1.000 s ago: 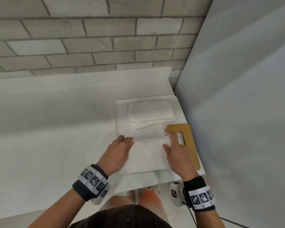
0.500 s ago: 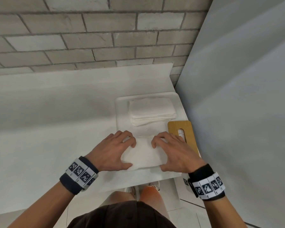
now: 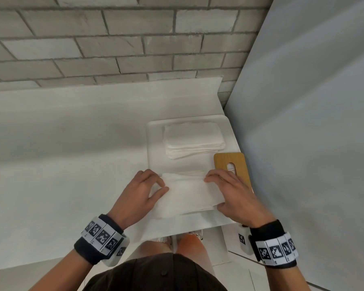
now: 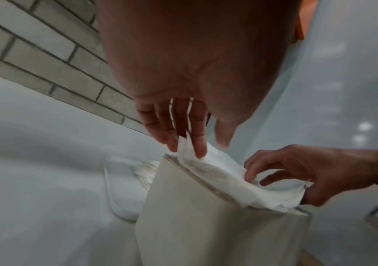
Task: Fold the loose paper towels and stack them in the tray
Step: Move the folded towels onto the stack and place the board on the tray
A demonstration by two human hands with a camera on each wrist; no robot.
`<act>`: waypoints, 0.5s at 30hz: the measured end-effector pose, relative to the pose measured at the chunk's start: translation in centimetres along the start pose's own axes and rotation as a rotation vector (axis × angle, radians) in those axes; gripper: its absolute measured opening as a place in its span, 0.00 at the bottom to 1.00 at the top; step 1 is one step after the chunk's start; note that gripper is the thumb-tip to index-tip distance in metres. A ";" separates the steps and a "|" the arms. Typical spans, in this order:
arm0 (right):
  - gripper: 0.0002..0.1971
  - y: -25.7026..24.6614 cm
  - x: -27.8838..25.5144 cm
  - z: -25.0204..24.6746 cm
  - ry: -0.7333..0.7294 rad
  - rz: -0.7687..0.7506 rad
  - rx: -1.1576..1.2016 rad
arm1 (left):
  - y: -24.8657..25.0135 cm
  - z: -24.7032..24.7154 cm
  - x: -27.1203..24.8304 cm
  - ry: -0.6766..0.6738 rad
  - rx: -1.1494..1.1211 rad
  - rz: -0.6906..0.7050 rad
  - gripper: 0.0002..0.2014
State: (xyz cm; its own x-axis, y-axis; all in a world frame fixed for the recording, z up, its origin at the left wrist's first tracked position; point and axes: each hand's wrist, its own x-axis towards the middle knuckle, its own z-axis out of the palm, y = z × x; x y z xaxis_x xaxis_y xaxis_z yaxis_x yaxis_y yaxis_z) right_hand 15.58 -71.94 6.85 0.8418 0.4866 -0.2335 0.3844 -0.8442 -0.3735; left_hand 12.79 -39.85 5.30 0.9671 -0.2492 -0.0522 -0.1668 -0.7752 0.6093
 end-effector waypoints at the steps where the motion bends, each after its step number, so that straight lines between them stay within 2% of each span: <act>1: 0.43 0.1 -0.2 0.0 -0.024 0.010 0.030 | -0.2 0.2 0.1 -0.004 -0.022 -0.015 0.09; 3: 0.43 0.1 -0.7 -0.4 0.017 0.038 0.125 | -0.3 0.4 0.1 0.013 0.014 -0.023 0.08; 5: 0.41 -0.2 -1.1 -1.4 0.202 0.093 0.232 | 0.2 -0.1 0.3 0.089 0.104 0.023 0.10; 7: 0.34 -1.8 -1.3 -2.1 0.364 0.091 0.247 | 1.5 -0.8 0.6 0.119 0.183 0.121 0.11; 8: 0.29 -3.2 -1.1 -2.1 0.384 0.092 0.226 | 2.3 -0.7 0.9 0.096 0.227 0.179 0.11; 10: 0.18 -5.9 0.1 -0.9 0.287 0.124 0.109 | 3.2 0.7 1.9 -0.026 0.330 0.266 0.13; 13: 0.26 -7.1 2.2 3.1 0.006 0.225 -0.029 | 3.6 3.1 2.9 -0.229 0.483 0.257 0.21; 15: 0.31 -6.0 2.6 3.5 -0.006 0.235 0.019 | 3.4 2.8 3.4 -0.321 0.537 0.231 0.28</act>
State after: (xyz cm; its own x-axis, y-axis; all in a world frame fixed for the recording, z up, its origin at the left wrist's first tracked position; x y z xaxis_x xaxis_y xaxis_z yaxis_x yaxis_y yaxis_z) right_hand 14.17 -64.86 5.34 0.9051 0.2785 -0.3212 0.1708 -0.9301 -0.3251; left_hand 14.97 -44.94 4.95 0.8034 -0.5400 -0.2510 -0.5161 -0.8417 0.1586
